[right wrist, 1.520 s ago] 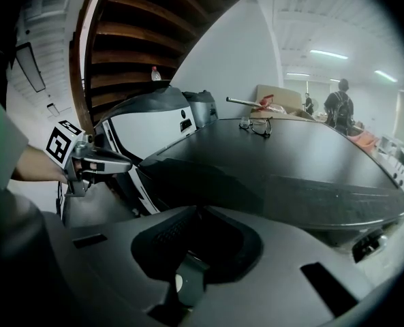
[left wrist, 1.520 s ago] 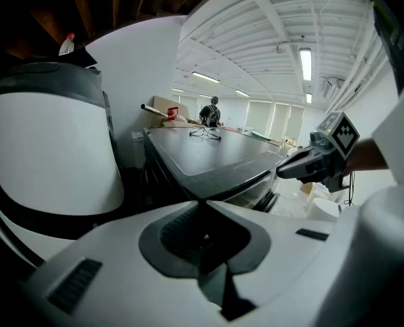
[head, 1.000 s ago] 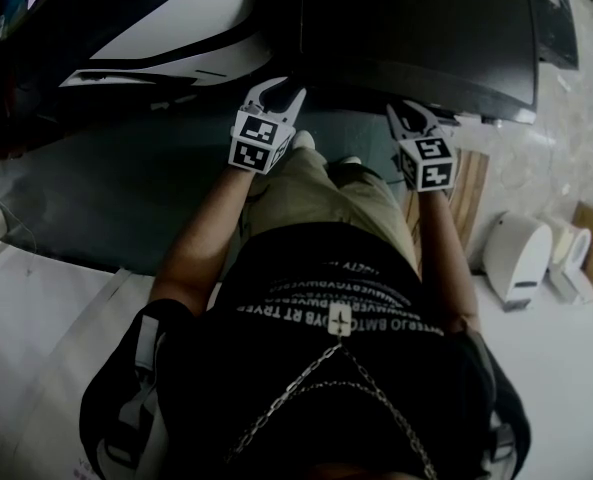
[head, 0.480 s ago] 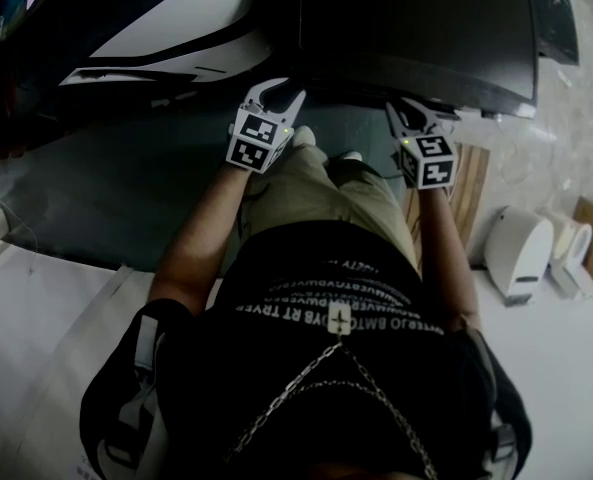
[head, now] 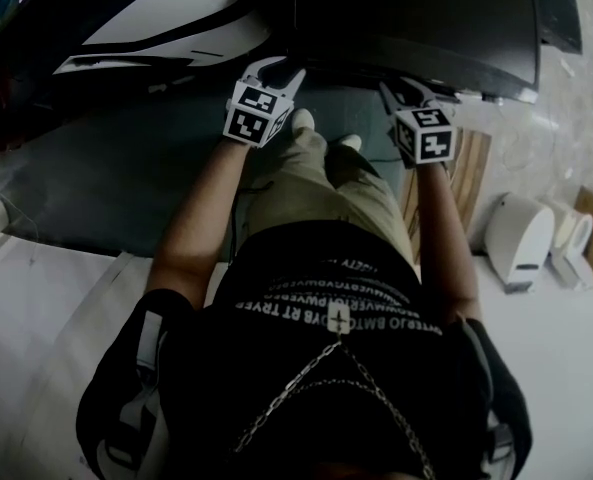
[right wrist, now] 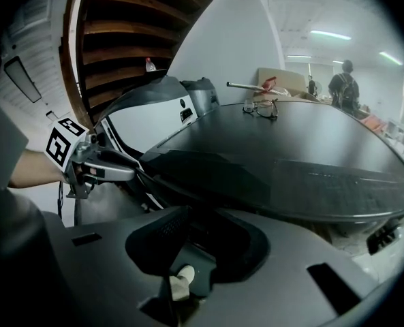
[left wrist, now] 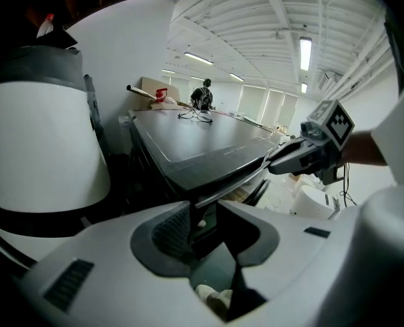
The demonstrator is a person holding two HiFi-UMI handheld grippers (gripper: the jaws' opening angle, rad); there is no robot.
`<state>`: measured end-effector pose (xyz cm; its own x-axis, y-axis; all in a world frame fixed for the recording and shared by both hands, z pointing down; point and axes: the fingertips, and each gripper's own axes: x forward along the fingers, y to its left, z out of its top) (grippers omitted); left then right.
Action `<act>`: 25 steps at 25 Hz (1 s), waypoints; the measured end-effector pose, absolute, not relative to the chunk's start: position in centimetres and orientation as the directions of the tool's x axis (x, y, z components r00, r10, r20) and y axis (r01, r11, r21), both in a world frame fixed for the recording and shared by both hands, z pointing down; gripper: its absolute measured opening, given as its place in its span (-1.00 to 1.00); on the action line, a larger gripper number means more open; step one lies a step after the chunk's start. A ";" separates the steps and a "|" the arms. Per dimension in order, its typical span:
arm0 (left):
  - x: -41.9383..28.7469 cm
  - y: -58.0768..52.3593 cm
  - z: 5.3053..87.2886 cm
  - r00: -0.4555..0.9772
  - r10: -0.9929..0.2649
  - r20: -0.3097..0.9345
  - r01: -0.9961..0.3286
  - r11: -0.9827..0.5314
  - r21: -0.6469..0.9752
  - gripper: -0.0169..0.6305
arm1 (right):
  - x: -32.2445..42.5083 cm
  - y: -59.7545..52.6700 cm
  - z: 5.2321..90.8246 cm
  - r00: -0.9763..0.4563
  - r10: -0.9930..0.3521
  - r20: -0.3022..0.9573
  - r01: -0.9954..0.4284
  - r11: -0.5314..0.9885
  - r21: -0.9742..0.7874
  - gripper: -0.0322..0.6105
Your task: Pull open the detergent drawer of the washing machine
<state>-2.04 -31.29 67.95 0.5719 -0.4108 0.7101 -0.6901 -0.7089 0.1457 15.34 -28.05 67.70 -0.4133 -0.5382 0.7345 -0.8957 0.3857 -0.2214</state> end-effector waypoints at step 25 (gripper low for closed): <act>-1.9 -28.8 68.0 0.494 -0.422 0.761 -0.751 -0.648 0.128 -0.58 | 15.6 -25.7 68.1 -0.469 -0.431 0.771 -0.854 0.445 -0.270 -0.66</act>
<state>-1.90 -28.83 68.00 0.4935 -0.4218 0.7606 -0.7510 -0.6477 0.1281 15.65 -25.74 68.09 -0.4687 -0.4314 0.7709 -0.8537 0.4453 -0.2698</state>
